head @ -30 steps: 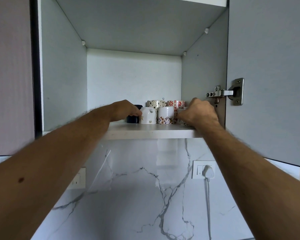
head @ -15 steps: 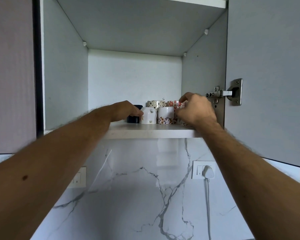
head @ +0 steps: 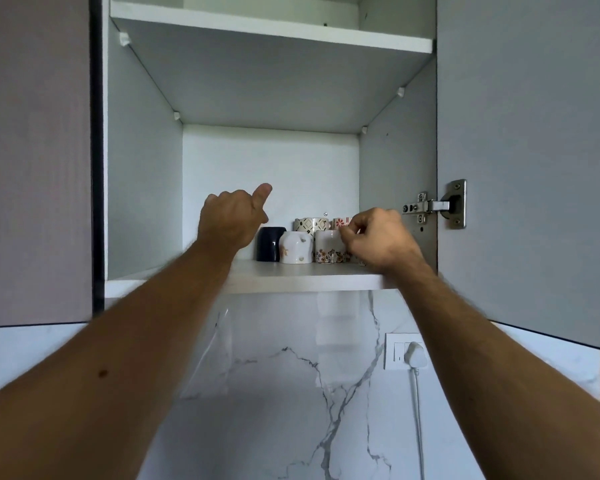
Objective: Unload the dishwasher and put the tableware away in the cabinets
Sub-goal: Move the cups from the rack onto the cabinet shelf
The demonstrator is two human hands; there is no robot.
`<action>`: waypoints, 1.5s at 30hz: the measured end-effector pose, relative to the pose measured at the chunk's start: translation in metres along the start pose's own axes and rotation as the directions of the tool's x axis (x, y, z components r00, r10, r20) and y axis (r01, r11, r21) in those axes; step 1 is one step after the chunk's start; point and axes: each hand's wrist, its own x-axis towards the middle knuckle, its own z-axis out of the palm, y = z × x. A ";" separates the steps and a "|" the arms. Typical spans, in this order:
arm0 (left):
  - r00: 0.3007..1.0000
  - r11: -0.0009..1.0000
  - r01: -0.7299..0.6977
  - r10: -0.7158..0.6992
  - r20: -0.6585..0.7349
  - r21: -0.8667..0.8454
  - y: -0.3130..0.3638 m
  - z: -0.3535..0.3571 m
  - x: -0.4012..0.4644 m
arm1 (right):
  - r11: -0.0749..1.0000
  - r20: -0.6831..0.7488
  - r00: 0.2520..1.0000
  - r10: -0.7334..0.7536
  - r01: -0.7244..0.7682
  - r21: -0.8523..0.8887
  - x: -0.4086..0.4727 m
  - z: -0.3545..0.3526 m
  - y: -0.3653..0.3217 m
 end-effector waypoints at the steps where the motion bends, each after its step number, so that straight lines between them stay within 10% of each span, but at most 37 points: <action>1: 0.997 0.996 -0.055 0.058 -0.040 0.070 0.005 -0.003 -0.003 | 1.000 -0.024 1.000 0.002 -0.002 -0.010 -0.002 -0.001 0.000; 11: 0.961 0.944 -0.114 0.184 -0.205 0.311 0.038 -0.039 -0.065 | 0.972 -0.106 0.987 -0.120 0.095 -0.216 -0.055 -0.028 -0.035; 33: 0.989 0.951 -0.136 0.116 -0.086 -0.278 0.046 -0.119 -0.290 | 0.954 -0.268 0.959 0.095 -0.164 -0.250 -0.288 -0.097 -0.094; 45: 0.948 0.892 -0.263 0.309 0.071 -0.369 0.117 -0.093 -0.459 | 0.845 -0.086 0.939 0.333 -0.338 -0.416 -0.465 -0.142 -0.035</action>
